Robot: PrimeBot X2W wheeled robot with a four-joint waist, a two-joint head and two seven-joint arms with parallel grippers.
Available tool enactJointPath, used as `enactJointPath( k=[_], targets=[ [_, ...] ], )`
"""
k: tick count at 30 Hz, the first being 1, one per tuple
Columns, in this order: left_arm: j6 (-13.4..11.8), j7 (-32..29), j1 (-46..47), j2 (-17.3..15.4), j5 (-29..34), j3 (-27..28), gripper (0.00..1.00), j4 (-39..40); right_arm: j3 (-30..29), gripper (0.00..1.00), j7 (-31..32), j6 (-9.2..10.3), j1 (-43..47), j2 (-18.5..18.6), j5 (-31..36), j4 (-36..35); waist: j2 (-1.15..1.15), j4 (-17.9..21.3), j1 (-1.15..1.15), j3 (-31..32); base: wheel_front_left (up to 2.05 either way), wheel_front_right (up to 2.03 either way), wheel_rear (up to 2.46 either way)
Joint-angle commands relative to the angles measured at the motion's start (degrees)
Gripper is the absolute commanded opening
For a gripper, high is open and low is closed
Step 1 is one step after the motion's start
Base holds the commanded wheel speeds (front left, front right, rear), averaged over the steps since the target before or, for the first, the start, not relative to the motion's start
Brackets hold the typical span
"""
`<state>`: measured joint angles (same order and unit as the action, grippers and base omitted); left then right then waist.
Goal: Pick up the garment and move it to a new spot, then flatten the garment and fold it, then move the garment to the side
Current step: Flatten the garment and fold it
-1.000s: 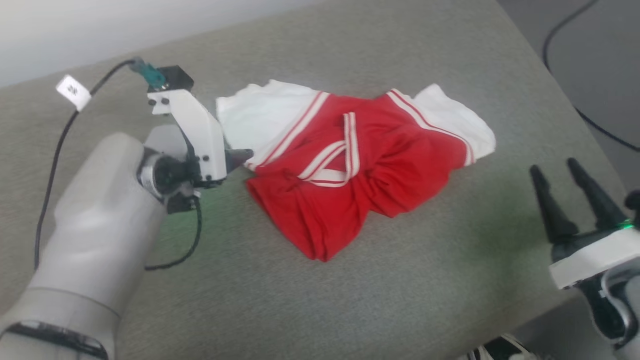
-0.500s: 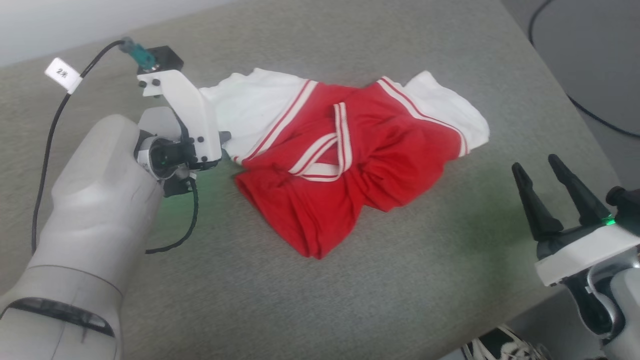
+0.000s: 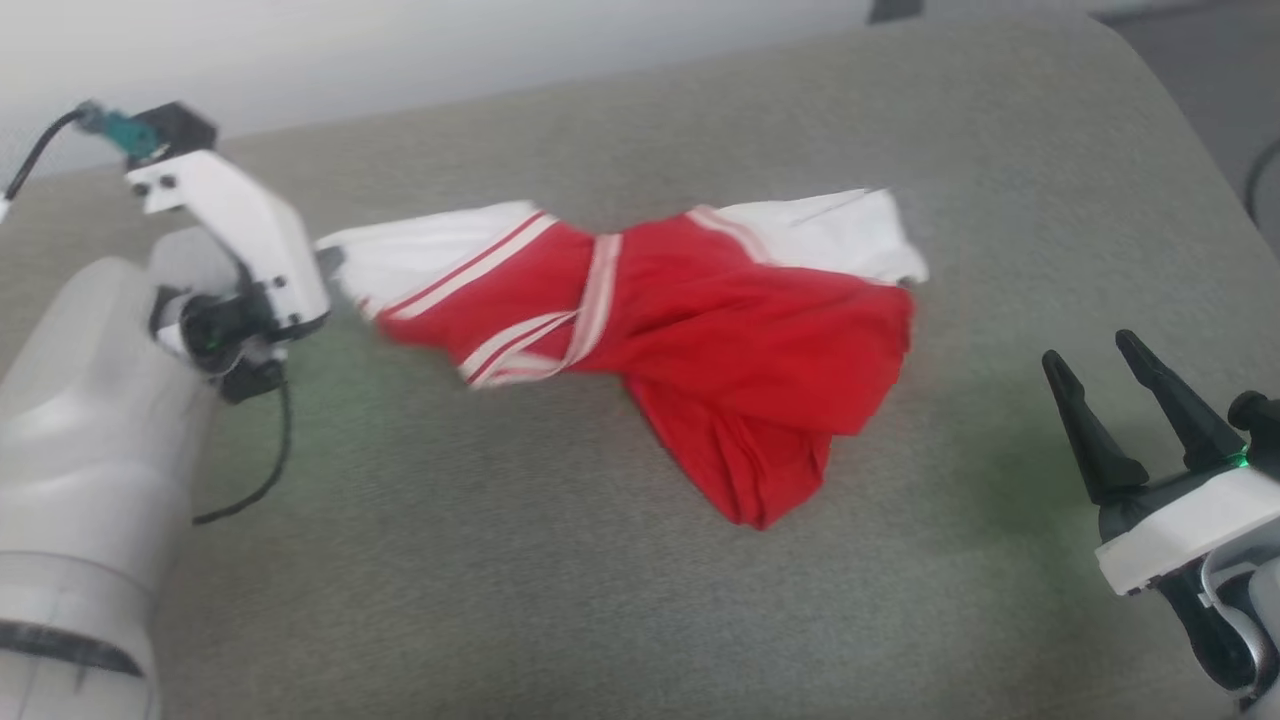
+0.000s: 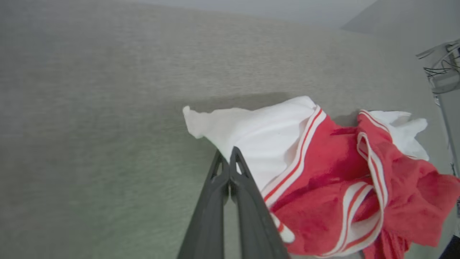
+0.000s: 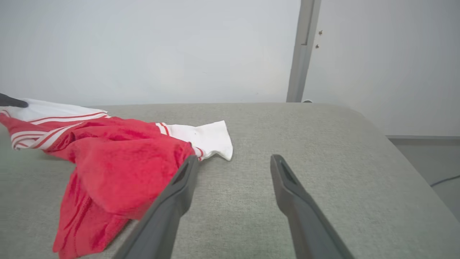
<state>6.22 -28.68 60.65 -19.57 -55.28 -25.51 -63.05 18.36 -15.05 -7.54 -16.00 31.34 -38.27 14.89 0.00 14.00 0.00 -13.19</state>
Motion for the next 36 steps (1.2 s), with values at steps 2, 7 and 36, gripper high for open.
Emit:
enactJointPath(
  k=[2,7,36],
  targets=[
    [-0.84,0.37,-1.21,-1.18,1.27,-0.38,0.00,-0.93,0.31,1.00,-0.14,0.09,0.64,0.32,-0.32,-0.11,0.00,-2.43,0.00,1.93,0.00,0.00,0.00],
    [-2.04,2.06,-3.02,-2.81,2.55,-1.31,0.00,-2.43,1.27,1.00,-0.12,0.09,0.21,0.50,-0.48,-0.14,0.00,-2.53,0.00,1.76,0.00,0.00,0.00],
    [-2.56,42.25,-28.63,-2.69,9.58,-5.46,1.00,20.03,1.20,1.00,8.32,0.09,2.04,7.54,-1.27,-3.25,0.00,-13.97,0.00,5.22,0.00,0.00,0.00]
  ],
)
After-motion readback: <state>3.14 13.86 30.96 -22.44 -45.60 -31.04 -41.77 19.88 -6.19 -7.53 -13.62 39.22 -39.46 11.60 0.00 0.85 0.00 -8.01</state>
